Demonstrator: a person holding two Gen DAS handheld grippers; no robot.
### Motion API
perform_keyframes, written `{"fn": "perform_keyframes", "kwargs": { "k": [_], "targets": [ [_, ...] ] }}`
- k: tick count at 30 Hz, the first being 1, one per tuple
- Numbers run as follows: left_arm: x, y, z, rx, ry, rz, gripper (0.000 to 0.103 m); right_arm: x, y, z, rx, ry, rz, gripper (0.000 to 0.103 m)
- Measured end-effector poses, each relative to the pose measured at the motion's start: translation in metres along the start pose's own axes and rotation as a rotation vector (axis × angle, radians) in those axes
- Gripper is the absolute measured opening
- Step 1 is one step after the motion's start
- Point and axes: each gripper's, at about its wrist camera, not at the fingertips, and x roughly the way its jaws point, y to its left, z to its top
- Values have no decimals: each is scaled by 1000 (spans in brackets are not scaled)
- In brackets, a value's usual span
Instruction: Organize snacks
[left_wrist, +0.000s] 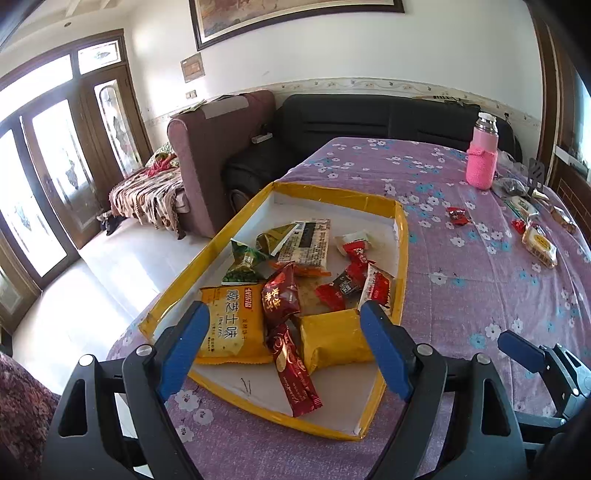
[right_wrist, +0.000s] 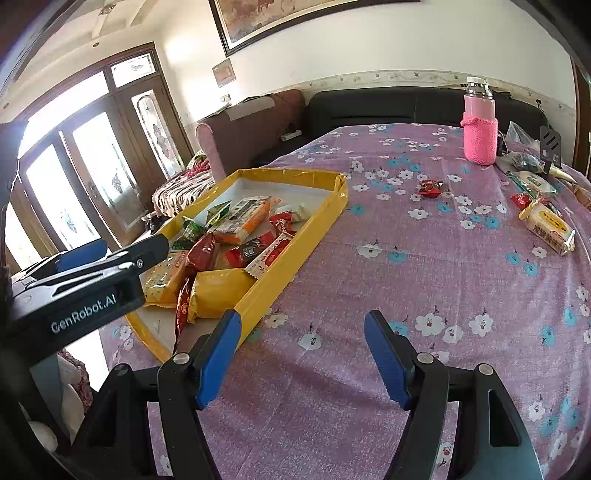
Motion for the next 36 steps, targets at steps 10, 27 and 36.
{"fn": "perform_keyframes", "kwargs": {
  "k": [10, 27, 36],
  "targets": [
    [-13, 67, 18, -83, -62, 79, 84, -34, -8, 22, 9, -83, -49, 71],
    [4, 8, 7, 98, -33, 50, 92, 8, 11, -4, 7, 72, 17, 82],
    [25, -34, 14, 119, 36, -32, 92, -41, -88, -20, 224, -1, -97, 82]
  ]
}}
